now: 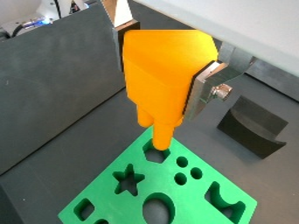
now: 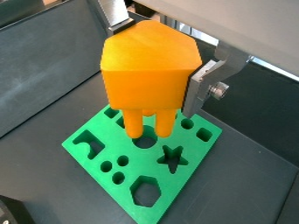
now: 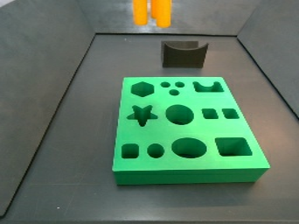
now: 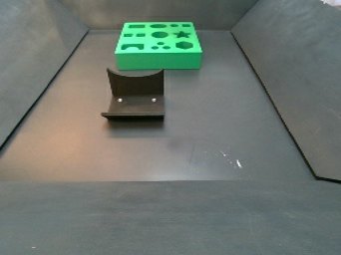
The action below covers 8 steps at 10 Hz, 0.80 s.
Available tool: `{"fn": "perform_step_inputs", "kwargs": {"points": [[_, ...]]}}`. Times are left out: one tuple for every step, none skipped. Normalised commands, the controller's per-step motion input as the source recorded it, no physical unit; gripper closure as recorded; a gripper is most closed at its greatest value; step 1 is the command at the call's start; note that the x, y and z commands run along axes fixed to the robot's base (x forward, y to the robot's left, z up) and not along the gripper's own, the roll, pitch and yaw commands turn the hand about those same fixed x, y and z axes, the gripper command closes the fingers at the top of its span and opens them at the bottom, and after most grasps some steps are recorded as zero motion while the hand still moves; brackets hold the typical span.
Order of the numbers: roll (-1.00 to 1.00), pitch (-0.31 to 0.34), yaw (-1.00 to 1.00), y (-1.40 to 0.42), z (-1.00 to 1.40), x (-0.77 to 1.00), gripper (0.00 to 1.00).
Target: Insert the 3 prong object.
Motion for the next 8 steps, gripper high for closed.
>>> {"fn": "perform_step_inputs", "kwargs": {"points": [[0.22,-0.074,0.03,-0.01,-0.93,-0.2,1.0],[0.0,0.0,0.17,0.0,-1.0,0.0,1.0],[0.0,0.0,0.37,0.09,-1.0,0.34,1.0],[-0.04,0.146,0.38,0.04,-0.88,0.47,1.0],[-0.09,0.191,0.03,0.09,-0.77,0.43,1.0],[0.0,0.149,-0.12,0.03,-0.75,0.55,1.0],[-0.05,0.134,-0.17,0.12,-0.56,0.71,1.0],[-0.08,0.116,-0.19,0.11,-0.39,0.79,1.0]]}}
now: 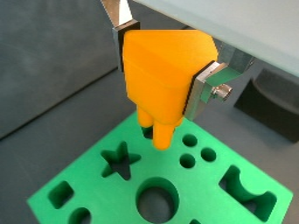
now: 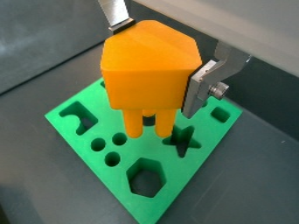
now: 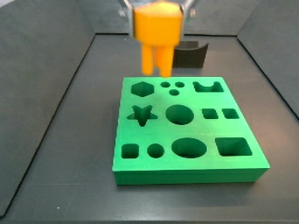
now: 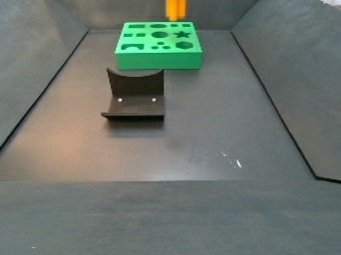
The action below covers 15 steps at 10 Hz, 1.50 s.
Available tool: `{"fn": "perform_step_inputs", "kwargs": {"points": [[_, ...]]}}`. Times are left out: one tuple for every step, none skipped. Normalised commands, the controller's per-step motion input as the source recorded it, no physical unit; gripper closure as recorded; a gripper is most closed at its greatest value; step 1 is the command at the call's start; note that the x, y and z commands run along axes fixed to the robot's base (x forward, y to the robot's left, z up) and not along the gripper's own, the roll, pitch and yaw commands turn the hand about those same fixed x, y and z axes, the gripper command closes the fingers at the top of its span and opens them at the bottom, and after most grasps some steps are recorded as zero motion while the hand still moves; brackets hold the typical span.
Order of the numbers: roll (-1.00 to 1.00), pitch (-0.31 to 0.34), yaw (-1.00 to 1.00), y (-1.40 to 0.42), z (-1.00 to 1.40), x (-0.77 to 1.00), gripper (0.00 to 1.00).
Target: Insert the 3 prong object.
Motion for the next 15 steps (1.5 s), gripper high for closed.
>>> {"fn": "perform_step_inputs", "kwargs": {"points": [[-0.06,0.093,-0.21,0.08,-0.27,0.78,1.0],[0.06,0.151,-0.15,0.08,-0.31,0.77,1.0],[0.15,0.137,-0.14,0.13,-0.46,0.58,1.0],[0.12,0.036,-0.14,0.17,-0.52,0.23,1.0],[0.1,0.026,-0.23,0.18,-0.51,0.08,1.0],[0.1,0.063,-0.22,0.18,-0.47,0.1,1.0],[0.07,0.089,-0.23,0.2,-0.43,0.12,1.0],[0.04,0.141,-0.38,0.22,-0.34,0.17,1.0],[-0.01,0.12,-0.67,0.25,-0.25,0.09,1.0],[-0.01,0.113,-0.84,0.13,-0.2,0.03,1.0],[-0.01,0.093,-0.9,0.04,-0.05,0.03,1.0],[-0.01,0.09,-0.91,0.03,0.0,0.03,1.0],[0.0,0.093,-0.92,0.02,0.0,0.0,1.0],[-0.01,0.064,-1.0,0.0,-0.07,0.0,1.0],[-0.02,0.05,-1.0,0.0,-0.06,0.0,1.0]]}}
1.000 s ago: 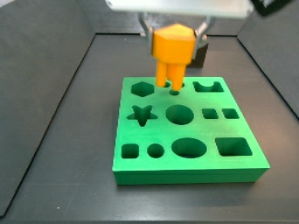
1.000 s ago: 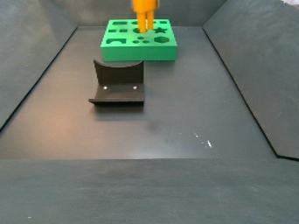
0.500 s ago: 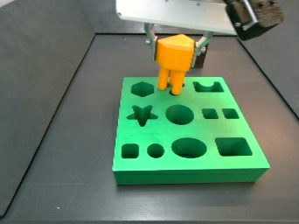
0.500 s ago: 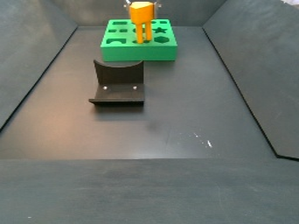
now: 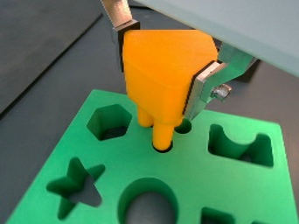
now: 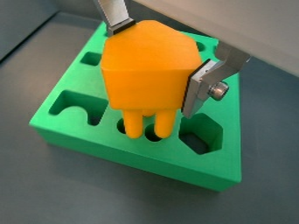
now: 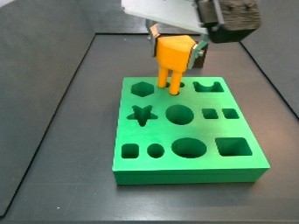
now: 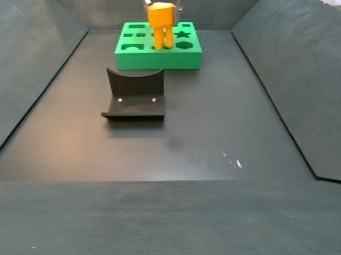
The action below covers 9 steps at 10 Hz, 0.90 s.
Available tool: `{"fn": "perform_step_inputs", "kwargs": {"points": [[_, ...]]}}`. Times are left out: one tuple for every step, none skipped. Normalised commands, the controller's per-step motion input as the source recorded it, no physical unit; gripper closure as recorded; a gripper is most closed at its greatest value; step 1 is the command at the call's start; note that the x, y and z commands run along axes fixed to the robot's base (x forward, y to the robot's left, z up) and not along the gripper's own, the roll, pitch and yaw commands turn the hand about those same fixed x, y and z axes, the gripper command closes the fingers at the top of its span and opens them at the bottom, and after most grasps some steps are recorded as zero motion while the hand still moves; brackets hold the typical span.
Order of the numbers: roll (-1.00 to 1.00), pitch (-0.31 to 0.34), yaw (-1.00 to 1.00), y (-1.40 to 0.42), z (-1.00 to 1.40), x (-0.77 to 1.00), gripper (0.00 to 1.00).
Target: Insert the 3 prong object.
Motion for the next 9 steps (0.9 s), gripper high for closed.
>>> {"fn": "perform_step_inputs", "kwargs": {"points": [[-0.05,0.006,-0.97,0.0,-0.13,0.1,1.0],[-0.02,0.046,-0.81,0.0,-0.19,0.21,1.0],[0.0,0.111,-0.67,0.0,-0.28,0.28,1.0],[0.0,0.113,-0.68,0.0,-0.3,0.25,1.0],[0.0,0.046,-0.41,0.0,-0.23,0.09,1.0],[0.0,0.0,-0.12,0.01,-0.31,0.0,1.0],[-0.01,-0.041,-0.11,0.08,-0.42,-0.03,1.0],[-0.02,-0.064,-0.07,0.09,-0.43,-0.02,1.0],[-0.02,-0.043,-0.03,0.06,-0.35,0.0,1.0]]}}
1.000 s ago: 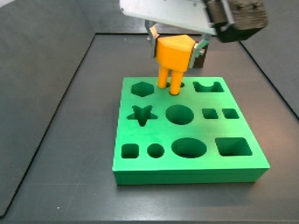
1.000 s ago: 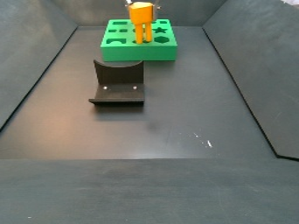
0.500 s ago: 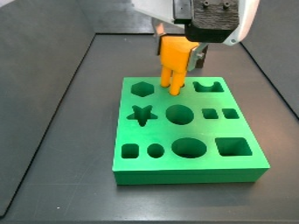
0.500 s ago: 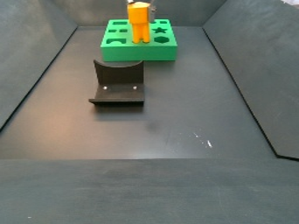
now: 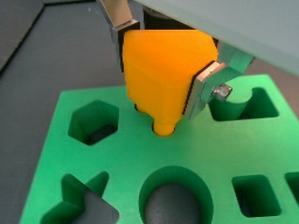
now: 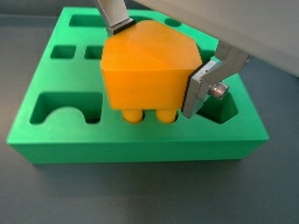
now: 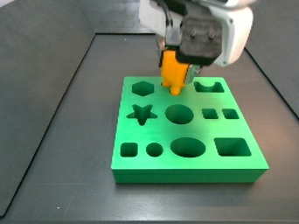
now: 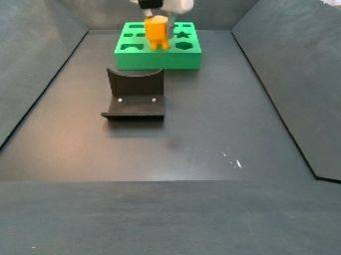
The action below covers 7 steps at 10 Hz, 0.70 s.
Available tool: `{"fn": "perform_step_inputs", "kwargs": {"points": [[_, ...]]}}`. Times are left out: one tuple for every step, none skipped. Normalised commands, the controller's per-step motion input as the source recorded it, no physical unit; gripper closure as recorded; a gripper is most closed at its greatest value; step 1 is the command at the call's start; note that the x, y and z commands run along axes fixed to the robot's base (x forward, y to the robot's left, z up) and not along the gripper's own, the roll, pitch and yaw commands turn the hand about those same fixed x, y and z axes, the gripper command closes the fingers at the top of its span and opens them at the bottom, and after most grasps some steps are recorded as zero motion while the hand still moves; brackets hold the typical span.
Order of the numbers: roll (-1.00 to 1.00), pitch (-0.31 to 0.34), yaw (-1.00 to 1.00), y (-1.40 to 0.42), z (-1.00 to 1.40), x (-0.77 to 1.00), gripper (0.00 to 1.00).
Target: Insert the 3 prong object.
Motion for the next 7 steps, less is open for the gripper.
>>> {"fn": "perform_step_inputs", "kwargs": {"points": [[0.0,-0.004,0.0,0.01,-0.21,0.0,1.0],[-0.03,-0.114,0.0,0.05,-0.37,-0.02,1.0],[-0.09,-0.217,0.0,0.07,-0.41,-0.09,1.0],[-0.1,-0.264,0.0,0.07,-0.34,-0.15,1.0],[0.0,-0.167,0.0,0.02,-0.28,-0.07,1.0],[-0.01,0.0,0.0,0.0,0.0,0.0,1.0],[0.0,0.0,0.0,0.0,0.0,0.0,1.0]]}}
